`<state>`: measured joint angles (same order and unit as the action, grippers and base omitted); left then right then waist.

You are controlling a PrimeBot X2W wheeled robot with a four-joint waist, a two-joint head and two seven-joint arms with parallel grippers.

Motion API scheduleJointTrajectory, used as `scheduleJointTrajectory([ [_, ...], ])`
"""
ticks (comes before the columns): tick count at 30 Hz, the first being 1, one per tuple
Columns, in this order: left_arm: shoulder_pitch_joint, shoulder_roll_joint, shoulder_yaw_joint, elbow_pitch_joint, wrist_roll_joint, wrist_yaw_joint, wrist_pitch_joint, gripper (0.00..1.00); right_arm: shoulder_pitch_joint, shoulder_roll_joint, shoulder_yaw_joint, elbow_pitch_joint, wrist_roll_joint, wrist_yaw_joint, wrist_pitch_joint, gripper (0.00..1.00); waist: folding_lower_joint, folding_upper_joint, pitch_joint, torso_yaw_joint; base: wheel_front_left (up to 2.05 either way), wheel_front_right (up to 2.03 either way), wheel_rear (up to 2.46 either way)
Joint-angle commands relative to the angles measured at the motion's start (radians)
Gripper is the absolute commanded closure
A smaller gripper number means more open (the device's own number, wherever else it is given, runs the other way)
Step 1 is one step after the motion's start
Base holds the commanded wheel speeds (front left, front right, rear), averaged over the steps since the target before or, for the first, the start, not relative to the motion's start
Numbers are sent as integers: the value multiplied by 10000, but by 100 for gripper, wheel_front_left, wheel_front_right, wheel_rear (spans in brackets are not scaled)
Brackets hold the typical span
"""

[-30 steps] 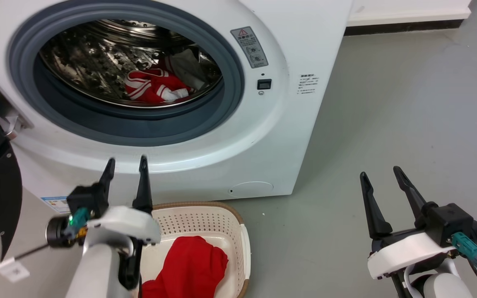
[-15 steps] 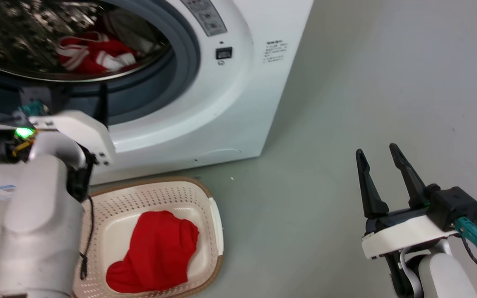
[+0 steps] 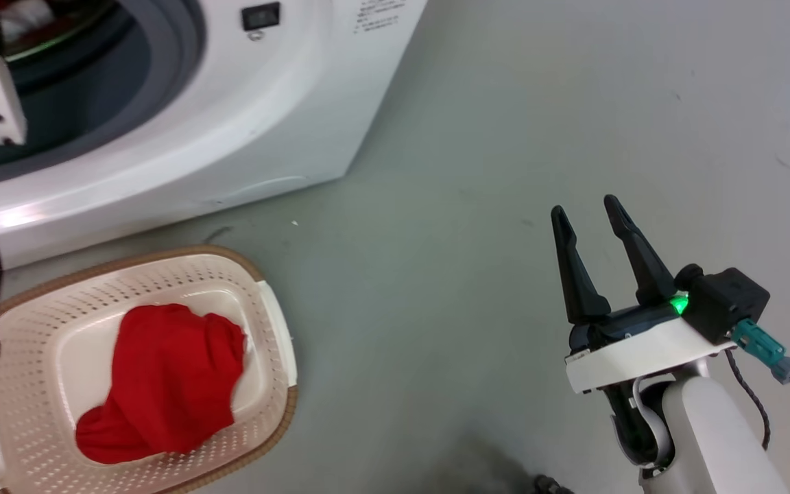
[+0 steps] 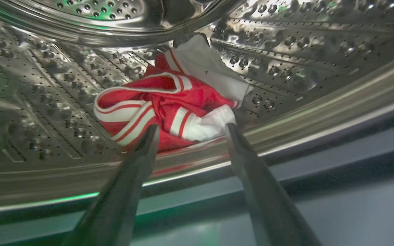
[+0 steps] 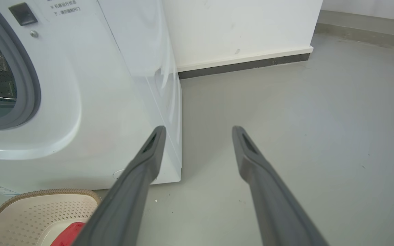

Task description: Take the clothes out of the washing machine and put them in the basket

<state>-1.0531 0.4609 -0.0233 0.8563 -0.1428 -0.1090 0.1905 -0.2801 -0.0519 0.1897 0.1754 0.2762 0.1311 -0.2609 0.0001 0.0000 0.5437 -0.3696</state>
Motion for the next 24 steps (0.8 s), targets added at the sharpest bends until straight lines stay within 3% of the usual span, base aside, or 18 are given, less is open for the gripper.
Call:
scheduleJointTrajectory([
  [1,-462,300,-93,87,136,-33,323,0,-295,32,133,-83,251,-7,-51,0,-1,0,780,-661,0,0,0],
  [12,-2771,1673,-466,-221,620,1,2671,0,-463,32,1007,-400,1069,-7,-48,0,-1,0,2137,-1289,0,0,0],
  [21,-3498,2153,-652,-989,700,52,4928,0,-538,29,1341,-648,1198,-7,-48,0,-1,0,2845,-1569,0,0,0],
  [24,-3211,2162,-585,-1286,637,260,5440,0,-585,28,1370,-682,1250,-7,-48,0,-1,0,2988,-1610,0,0,0],
])
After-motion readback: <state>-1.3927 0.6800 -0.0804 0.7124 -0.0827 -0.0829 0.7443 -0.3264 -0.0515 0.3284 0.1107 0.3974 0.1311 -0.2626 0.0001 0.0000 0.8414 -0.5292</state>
